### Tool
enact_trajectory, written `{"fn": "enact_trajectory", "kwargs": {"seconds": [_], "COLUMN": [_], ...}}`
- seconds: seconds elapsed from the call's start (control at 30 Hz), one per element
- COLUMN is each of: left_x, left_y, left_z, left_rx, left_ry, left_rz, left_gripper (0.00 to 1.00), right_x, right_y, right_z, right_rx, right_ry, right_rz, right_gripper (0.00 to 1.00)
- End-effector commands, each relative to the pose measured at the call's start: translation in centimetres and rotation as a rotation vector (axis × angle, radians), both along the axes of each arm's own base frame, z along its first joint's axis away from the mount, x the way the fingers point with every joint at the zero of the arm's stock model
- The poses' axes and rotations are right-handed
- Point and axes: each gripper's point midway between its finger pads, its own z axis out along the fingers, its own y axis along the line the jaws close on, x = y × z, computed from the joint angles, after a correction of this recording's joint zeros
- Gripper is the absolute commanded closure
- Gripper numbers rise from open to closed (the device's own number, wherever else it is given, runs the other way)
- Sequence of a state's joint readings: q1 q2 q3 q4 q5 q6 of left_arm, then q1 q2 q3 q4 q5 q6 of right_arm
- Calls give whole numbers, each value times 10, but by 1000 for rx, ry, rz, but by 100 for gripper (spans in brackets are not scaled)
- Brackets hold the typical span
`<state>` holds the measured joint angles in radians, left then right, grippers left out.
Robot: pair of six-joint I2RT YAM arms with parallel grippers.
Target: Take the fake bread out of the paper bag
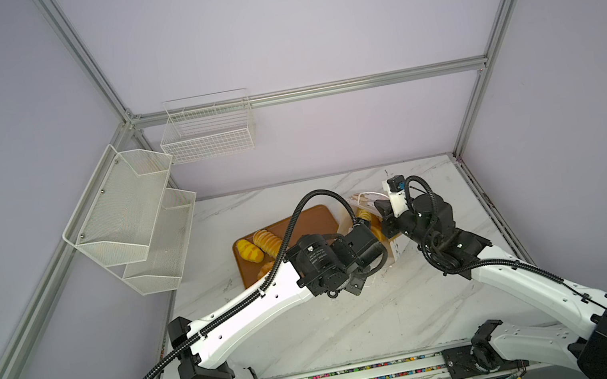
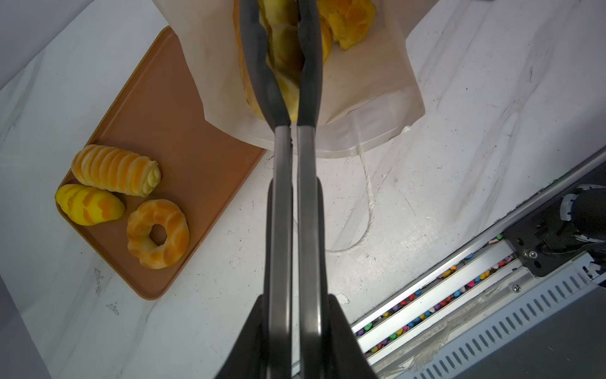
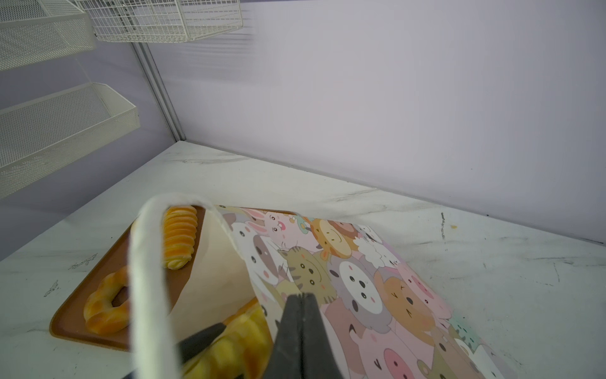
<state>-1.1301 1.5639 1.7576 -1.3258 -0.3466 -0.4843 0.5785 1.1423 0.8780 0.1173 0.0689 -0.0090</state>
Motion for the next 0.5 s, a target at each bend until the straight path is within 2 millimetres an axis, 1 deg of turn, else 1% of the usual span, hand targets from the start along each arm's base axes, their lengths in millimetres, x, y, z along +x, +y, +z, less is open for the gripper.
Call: {"fn": "enact_trajectory", "kwargs": {"seconds": [0.0, 0.2, 0.27, 0.3, 0.47], "left_x": [13, 30, 35, 34, 42], "left_y": [-4, 1, 3, 9, 21], "left_z": [14, 20, 17, 26, 32], "left_rx": [-118, -246, -267, -297, -378], "left_ry": [-40, -29, -14, -25, 0], "left_rz": [-11, -1, 3, 4, 17], "left_gripper": [100, 100, 100, 100, 100], "right_x": [10, 26, 33, 36, 47], "right_y": [-4, -6, -4, -3, 6], "right_z": [7, 6, 3, 2, -5], "right_rx": [16, 15, 7, 5, -4], "right_ry": [3, 15, 24, 27, 36], "right_rz": [-48, -84, -90, -92, -82], "right_gripper": [100, 100, 100, 100, 100]}}
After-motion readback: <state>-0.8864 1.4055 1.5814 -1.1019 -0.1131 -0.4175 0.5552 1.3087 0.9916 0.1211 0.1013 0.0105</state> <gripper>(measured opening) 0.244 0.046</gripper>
